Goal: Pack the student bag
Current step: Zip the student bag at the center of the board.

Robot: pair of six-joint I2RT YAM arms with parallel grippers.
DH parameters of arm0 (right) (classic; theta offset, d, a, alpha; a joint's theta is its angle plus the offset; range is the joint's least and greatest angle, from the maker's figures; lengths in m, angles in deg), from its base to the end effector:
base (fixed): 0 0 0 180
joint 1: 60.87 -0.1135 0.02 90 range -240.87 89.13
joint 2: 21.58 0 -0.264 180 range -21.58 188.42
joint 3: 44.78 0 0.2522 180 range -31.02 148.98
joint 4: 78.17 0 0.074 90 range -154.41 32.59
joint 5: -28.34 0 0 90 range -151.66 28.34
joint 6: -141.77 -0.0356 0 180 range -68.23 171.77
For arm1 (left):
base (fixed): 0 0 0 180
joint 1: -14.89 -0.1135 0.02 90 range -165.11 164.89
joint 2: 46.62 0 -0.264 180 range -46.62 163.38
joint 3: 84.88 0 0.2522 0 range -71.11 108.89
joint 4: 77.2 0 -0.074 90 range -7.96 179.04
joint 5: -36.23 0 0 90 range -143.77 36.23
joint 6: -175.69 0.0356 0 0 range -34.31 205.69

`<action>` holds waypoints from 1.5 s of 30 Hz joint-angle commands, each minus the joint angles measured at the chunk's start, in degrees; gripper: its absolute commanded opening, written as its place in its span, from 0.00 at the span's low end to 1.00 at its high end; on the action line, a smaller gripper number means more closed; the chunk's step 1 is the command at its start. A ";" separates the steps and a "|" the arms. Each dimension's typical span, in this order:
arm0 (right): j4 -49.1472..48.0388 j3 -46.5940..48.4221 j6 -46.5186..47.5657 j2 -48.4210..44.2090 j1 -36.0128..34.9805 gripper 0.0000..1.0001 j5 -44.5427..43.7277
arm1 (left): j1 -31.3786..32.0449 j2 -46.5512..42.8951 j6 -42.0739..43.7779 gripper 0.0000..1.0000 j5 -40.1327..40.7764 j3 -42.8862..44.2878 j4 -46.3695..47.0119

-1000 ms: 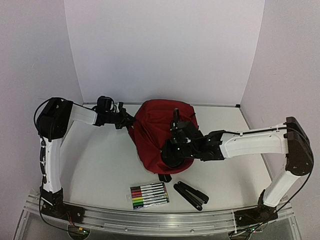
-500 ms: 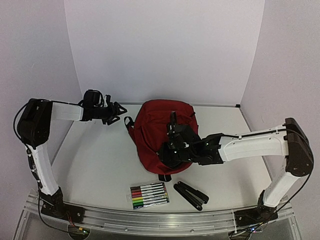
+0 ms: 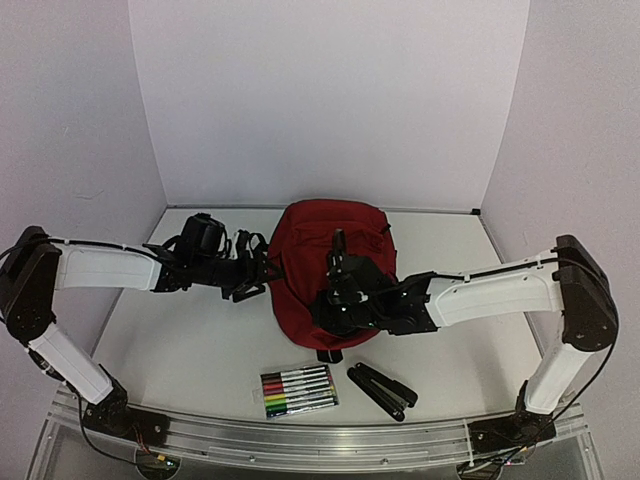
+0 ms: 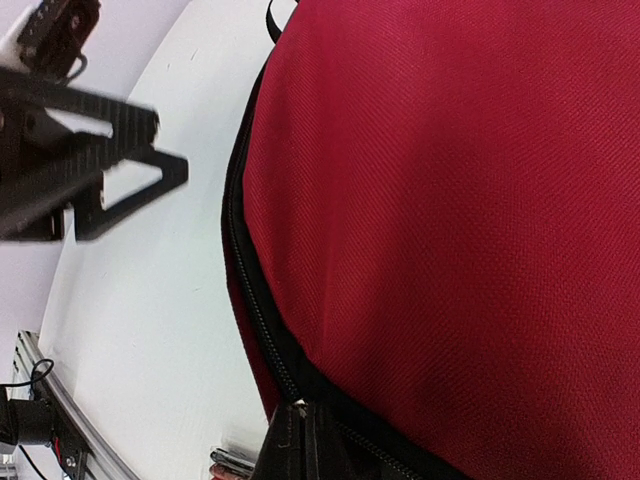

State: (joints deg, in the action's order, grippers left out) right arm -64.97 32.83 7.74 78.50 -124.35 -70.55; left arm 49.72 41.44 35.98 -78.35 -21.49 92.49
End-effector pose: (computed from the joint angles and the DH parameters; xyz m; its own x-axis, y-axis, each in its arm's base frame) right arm 0.1781 0.3447 0.2134 -0.7627 0.0096 -0.6467 -0.4143 0.7606 0.4998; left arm 0.2603 -0.1991 0.2111 -0.9139 -0.2092 -0.3479 0.1578 0.6066 -0.7792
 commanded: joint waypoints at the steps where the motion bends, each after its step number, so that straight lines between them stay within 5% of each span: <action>1: -2.04 2.25 -0.35 1.53 -0.44 0.00 -0.04 | 3.74 -3.08 -4.90 0.72 2.69 -1.46 1.80; 18: -2.11 2.33 -0.53 1.77 -0.61 0.00 -0.35 | 9.33 0.84 -8.24 0.75 2.65 -0.82 6.22; 29: -2.21 1.98 -0.65 1.31 -0.86 0.00 -0.47 | 9.33 5.99 -6.48 0.45 3.72 2.73 4.67; 36: -2.11 1.19 -0.63 -0.08 -1.08 0.00 -1.07 | 8.25 5.76 -5.41 0.03 6.32 2.63 3.04; 45: -1.94 -0.97 -1.15 -2.03 -1.05 0.00 -2.69 | -2.09 0.60 -3.39 0.00 1.79 -0.84 2.37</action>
State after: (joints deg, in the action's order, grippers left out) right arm -66.72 32.85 7.25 79.33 -124.93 -71.48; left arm 54.06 46.50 30.34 -76.50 -21.59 94.87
